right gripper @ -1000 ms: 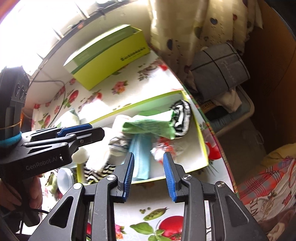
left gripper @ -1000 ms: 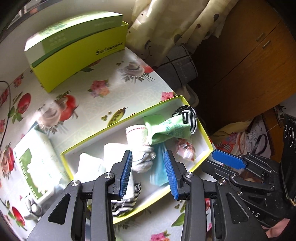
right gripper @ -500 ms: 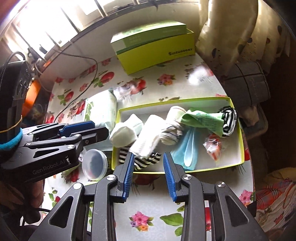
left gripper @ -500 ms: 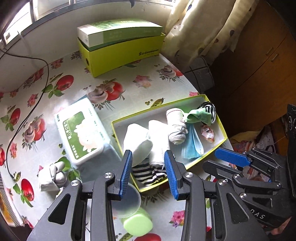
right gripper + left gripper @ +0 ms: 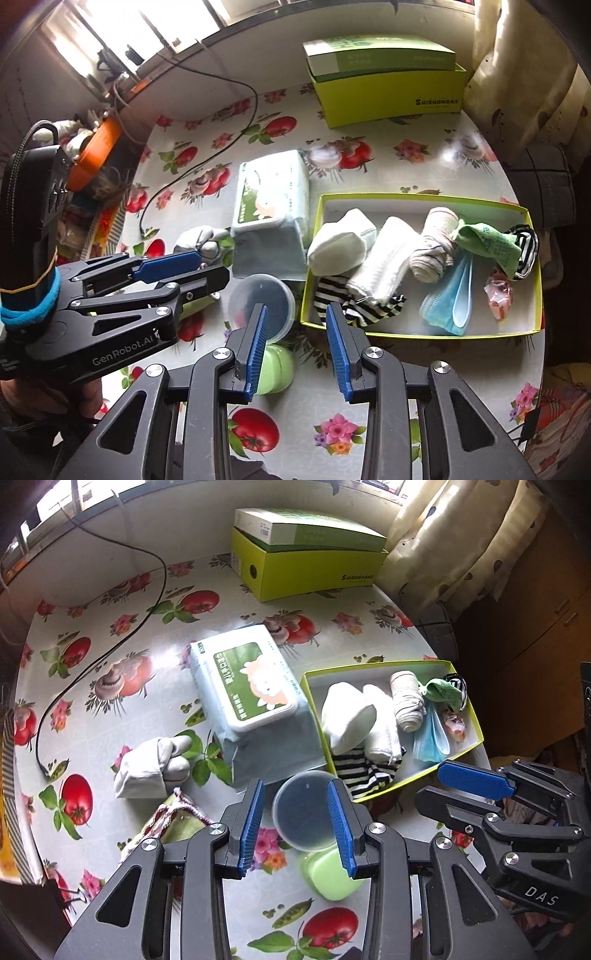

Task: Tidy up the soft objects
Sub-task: 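Move both tools from the box lid back to the remaining items, then grasp the green knitted pouch with red-white cord using the left gripper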

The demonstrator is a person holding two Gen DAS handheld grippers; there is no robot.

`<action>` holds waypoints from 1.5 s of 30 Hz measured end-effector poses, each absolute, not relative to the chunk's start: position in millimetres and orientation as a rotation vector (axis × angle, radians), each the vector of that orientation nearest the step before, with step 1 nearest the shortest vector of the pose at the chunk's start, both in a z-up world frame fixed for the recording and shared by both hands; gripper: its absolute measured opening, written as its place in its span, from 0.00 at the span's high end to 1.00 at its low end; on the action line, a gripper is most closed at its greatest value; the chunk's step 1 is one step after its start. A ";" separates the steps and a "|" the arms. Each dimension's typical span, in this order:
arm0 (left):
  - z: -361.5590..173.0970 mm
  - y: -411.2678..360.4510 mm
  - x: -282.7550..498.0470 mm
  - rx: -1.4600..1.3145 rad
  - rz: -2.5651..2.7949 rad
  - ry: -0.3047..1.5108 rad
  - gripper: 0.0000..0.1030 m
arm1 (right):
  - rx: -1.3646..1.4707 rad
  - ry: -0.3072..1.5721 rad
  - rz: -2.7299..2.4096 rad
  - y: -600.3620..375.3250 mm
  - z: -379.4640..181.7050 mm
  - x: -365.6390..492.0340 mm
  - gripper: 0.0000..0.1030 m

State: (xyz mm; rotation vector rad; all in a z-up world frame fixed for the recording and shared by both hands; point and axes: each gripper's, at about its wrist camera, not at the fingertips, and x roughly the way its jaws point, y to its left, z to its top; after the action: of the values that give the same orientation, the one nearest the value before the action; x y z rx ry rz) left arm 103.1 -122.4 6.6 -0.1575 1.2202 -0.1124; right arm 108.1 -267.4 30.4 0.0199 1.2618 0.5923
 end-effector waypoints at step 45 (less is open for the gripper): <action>-99.2 -28.8 67.4 -0.045 -0.114 1.360 0.46 | -0.102 1.371 0.762 -192.2 10.9 91.3 0.65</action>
State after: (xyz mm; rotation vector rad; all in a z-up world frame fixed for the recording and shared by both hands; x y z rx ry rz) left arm 67.4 -28.8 -99.2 -0.0454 1.3604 -0.1142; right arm 91.3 -192.2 10.9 -0.1020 1.3710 0.7621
